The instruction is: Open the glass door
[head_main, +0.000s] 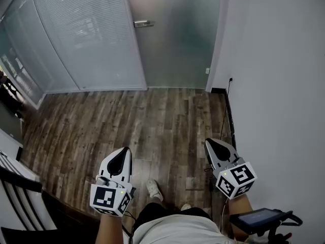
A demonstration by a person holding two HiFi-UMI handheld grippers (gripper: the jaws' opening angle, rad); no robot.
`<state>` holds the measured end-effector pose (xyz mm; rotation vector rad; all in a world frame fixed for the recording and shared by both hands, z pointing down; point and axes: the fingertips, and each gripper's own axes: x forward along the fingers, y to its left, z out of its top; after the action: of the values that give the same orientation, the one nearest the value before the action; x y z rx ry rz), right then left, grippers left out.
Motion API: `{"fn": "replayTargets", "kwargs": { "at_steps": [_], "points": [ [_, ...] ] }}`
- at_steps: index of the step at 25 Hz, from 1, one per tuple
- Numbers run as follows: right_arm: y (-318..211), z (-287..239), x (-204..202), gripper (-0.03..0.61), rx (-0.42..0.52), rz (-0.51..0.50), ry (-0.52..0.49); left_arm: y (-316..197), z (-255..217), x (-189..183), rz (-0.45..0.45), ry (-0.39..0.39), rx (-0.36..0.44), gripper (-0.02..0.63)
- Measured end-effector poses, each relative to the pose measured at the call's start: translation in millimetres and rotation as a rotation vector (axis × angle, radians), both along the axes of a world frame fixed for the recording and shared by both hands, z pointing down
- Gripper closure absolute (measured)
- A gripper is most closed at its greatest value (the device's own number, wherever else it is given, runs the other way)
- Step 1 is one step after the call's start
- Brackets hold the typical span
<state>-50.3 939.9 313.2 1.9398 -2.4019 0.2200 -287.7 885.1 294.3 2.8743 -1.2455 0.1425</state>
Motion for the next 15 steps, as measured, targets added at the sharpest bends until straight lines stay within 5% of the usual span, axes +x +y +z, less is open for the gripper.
{"fn": "replayTargets", "kwargs": {
  "at_steps": [7,15],
  "points": [
    [-76.6,1.8,28.5,0.577,-0.001,0.038,-0.072,-86.8,19.4,27.1,0.051,0.031,-0.008,0.620],
    [-172.6,-13.8,-6.9,0.577,-0.003,0.030,-0.038,-179.7,24.1,4.8,0.068,0.062,-0.025,0.620]
  ]
}}
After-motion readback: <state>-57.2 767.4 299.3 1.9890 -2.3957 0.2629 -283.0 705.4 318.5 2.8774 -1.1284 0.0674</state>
